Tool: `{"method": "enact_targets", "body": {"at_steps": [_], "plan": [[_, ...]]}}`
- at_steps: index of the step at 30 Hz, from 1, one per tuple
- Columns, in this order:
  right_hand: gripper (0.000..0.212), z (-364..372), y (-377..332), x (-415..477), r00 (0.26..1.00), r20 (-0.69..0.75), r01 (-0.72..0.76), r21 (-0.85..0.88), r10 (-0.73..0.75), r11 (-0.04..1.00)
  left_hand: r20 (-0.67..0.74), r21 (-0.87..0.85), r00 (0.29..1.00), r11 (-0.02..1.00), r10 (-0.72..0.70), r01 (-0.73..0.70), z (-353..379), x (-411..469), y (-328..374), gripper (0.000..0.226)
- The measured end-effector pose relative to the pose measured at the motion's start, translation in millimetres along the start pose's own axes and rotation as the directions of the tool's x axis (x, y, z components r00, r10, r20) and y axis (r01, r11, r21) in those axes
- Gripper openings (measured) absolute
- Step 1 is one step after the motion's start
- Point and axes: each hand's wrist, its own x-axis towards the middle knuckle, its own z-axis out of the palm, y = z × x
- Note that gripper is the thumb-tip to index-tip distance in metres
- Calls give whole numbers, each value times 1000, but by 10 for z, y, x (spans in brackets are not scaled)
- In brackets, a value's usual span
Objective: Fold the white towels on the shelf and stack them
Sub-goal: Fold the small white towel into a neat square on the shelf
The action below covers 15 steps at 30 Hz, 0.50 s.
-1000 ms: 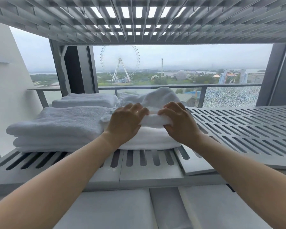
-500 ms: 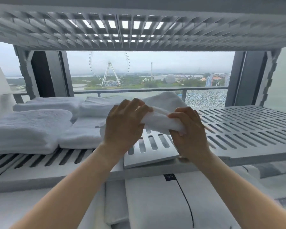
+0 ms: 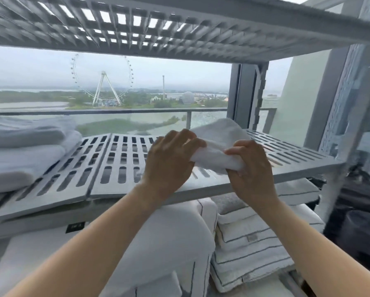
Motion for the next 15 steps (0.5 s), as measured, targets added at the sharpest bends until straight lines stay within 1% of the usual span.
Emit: {"method": "enact_targets", "body": {"at_steps": [4, 9, 11, 15], "plan": [[27, -70, 471, -34, 1000, -12, -18, 16, 18, 1000, 44, -53, 999, 998, -25, 28, 407, 183, 202, 36], [26, 95, 994, -9, 999, -44, -25, -9, 24, 1000, 92, -51, 995, 998, -24, 29, 924, 429, 246, 35], [26, 167, 1193, 17, 998, -54, -21, -15, 21, 1000, 102, -41, 995, 999, 6, -2, 1118, 527, 205, 36], [28, 282, 1597, 75, 999, -32, -19, -31, 18, 999, 119, -38, 985, 992, 122, -118, 1502, 722, 113, 36]]}}
